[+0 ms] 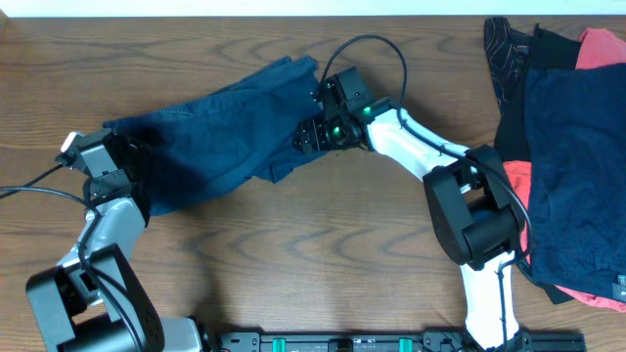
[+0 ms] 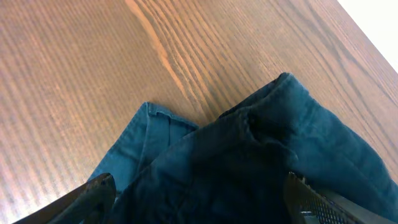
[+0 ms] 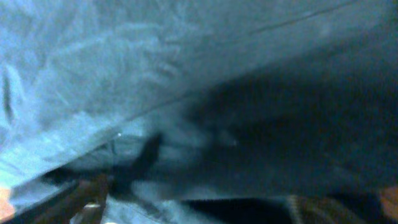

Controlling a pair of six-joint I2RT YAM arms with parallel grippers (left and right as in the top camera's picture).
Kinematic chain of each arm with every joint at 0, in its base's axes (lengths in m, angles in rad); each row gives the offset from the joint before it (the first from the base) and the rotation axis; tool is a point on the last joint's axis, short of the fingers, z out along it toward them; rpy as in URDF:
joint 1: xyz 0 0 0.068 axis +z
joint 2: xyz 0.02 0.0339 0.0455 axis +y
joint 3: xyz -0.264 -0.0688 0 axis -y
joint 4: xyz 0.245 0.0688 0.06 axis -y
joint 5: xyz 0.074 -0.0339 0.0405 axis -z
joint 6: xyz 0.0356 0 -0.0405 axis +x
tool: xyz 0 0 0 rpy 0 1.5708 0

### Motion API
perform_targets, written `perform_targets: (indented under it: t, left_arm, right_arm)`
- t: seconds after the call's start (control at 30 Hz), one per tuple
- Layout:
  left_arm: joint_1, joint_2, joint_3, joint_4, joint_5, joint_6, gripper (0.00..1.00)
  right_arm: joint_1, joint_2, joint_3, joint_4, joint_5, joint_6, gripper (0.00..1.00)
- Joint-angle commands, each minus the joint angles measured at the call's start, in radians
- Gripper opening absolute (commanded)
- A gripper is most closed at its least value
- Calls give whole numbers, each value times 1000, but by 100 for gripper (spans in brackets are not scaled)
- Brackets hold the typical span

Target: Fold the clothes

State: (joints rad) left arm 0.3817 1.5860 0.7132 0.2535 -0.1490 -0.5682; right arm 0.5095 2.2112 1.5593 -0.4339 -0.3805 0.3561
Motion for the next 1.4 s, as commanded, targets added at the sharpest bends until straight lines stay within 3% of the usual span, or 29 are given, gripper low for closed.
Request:
perform_targets:
  t: [0.0, 0.03, 0.1, 0.13, 0.2, 0.23, 0.3, 0.37, 0.47, 0.5, 0.6, 0.7, 1.03, 1.2, 1.37]
  left_arm:
    - [0, 8, 6, 35, 6, 19, 88]
    - [0, 8, 6, 49, 9, 19, 88]
    - [0, 8, 6, 73, 8, 19, 84]
    - [0, 8, 6, 77, 8, 19, 70]
    - [0, 8, 6, 64, 9, 19, 37]
    - [0, 8, 6, 47, 13, 18, 27]
    - [0, 8, 6, 0, 78, 19, 20]
    - [0, 8, 6, -46, 170, 19, 19]
    - [0, 7, 6, -74, 323, 19, 21]
    - [0, 6, 6, -78, 380, 18, 26]
    - [-1, 5, 6, -74, 541, 18, 76]
    - [-7, 5, 6, -73, 623, 18, 98]
    - [-180, 6, 6, -6, 626, 132, 98]
    - [-270, 8, 6, 10, 475, 134, 98]
    - [-309, 13, 6, 20, 423, 135, 98]
  right_arm:
    - [8, 54, -10, -45, 47, 60, 59]
    - [6, 55, -10, -62, 76, 71, 40]
    - [-2, 55, -10, -110, 155, 116, 13]
    - [-6, 55, -10, -132, 185, 132, 3]
    - [-21, 55, -10, -215, 280, 181, 1]
    - [-28, 55, -10, -249, 318, 200, 1]
    - [-49, 55, -10, -321, 401, 233, 1]
    - [-78, 55, -10, -381, 471, 242, 1]
    - [-122, 50, -10, -432, 521, 242, 1]
    - [-137, 45, -10, -444, 528, 242, 1]
    - [-181, 28, -10, -478, 546, 242, 1]
    - [-224, 3, -10, -515, 583, 242, 1]
    - [-264, -37, -10, -547, 573, 185, 4]
    - [-259, -37, -10, -545, 539, 185, 4]
    - [-258, -37, -10, -542, 534, 185, 5]
